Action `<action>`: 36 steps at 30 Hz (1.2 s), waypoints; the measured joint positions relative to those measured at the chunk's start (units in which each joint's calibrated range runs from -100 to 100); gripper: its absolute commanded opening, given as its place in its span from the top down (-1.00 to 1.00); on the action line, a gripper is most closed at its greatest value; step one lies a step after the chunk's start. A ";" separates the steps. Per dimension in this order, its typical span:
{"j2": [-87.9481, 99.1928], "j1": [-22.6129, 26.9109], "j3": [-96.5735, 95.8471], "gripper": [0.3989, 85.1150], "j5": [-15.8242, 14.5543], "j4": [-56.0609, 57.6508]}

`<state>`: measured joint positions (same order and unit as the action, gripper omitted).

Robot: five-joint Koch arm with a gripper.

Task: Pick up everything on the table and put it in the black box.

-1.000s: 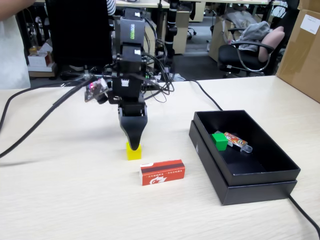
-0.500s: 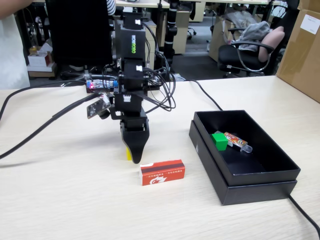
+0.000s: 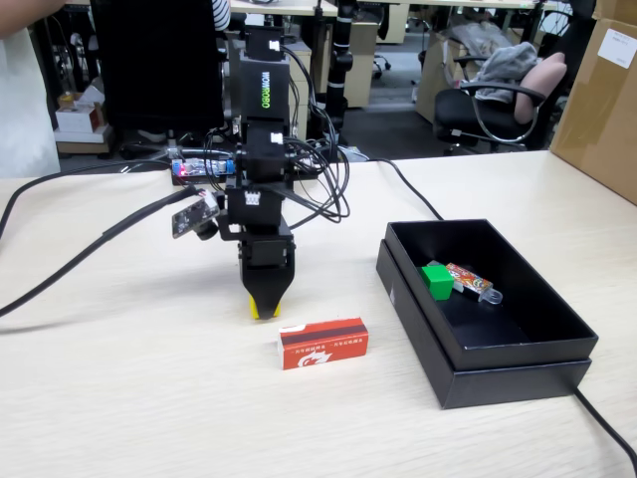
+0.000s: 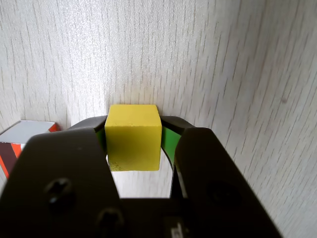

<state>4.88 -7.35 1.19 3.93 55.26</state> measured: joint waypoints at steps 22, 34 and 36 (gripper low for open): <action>18.87 22.17 21.10 0.92 -9.62 12.75; -0.76 22.22 25.75 0.92 -10.35 12.75; -2.03 22.22 25.84 0.92 -10.35 12.75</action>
<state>2.85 14.87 27.03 -6.42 68.01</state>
